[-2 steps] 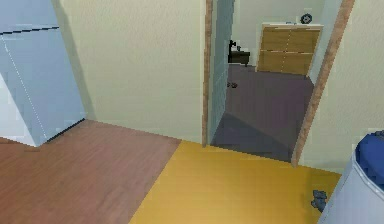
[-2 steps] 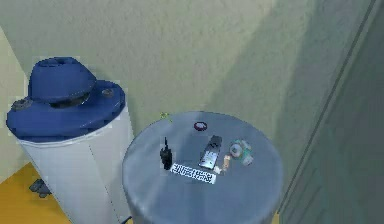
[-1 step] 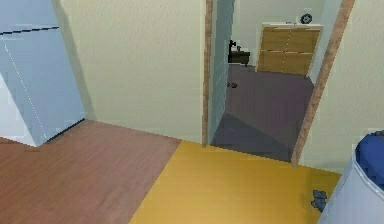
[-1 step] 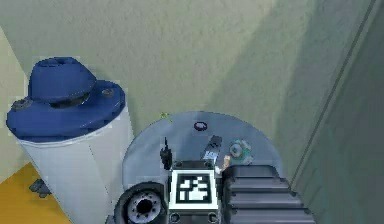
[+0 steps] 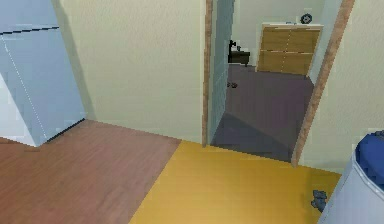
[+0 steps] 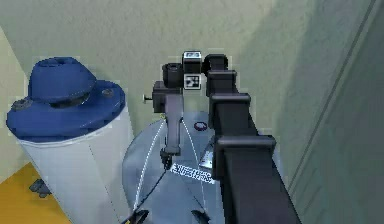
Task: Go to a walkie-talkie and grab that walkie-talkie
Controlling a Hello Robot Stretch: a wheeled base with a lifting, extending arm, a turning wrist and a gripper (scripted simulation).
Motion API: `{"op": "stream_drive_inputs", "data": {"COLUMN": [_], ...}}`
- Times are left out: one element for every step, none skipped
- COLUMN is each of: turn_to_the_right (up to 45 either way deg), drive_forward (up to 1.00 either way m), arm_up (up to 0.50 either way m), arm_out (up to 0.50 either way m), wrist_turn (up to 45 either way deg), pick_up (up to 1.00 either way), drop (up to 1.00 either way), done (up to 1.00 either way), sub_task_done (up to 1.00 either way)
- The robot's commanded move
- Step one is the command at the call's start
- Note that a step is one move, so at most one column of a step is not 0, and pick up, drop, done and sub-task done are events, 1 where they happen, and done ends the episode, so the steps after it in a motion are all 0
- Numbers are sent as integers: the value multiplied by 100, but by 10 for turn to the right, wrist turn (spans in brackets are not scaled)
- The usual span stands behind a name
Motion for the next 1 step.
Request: {"op": "stream_drive_inputs", "data": {"turn_to_the_right": [0], "drive_forward": [0], "arm_up": [0], "arm_out": [0], "wrist_turn": [450], "pick_up": [0], "drop": [0], "done": [0], "sub_task_done": [0]}}
